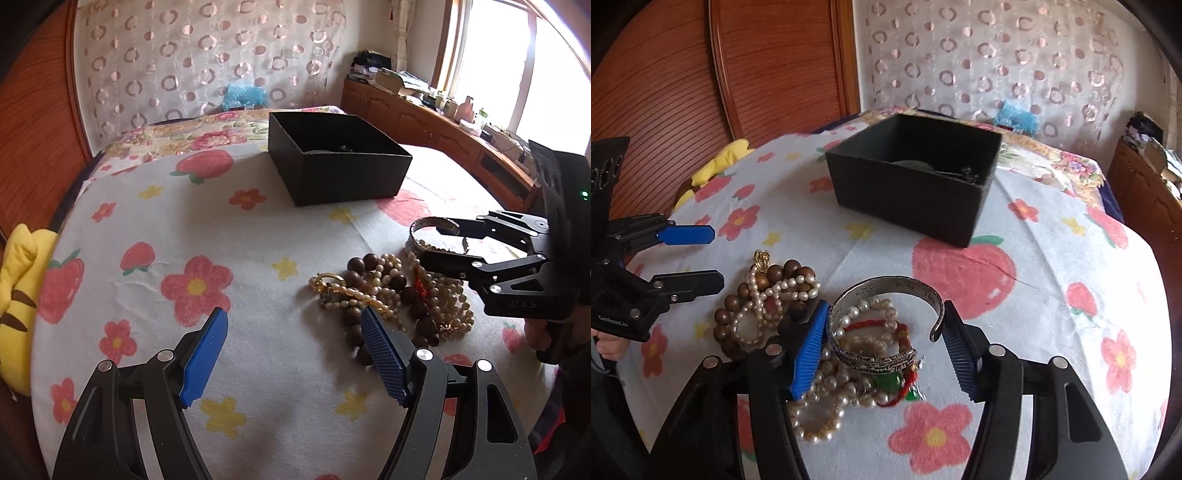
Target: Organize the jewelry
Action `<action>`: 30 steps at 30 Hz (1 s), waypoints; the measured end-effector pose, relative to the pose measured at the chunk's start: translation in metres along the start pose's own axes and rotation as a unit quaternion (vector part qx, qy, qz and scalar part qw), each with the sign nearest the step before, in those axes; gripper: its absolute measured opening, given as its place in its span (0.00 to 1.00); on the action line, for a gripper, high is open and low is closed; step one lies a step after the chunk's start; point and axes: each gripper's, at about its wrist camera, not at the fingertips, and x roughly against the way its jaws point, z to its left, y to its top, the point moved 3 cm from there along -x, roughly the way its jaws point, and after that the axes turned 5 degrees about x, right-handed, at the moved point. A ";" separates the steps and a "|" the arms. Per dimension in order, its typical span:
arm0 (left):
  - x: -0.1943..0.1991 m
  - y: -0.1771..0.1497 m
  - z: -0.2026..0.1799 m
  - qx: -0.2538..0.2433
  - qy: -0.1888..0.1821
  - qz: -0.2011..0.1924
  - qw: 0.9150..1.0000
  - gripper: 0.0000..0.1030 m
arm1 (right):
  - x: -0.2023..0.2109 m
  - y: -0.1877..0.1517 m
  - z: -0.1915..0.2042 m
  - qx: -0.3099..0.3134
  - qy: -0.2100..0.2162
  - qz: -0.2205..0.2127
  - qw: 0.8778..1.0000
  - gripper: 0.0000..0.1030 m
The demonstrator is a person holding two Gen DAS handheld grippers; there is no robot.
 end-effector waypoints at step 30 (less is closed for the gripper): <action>0.009 0.011 -0.010 0.002 0.018 -0.015 1.000 0.12 | 0.046 -0.023 0.005 -0.011 -0.005 -0.029 1.000 0.61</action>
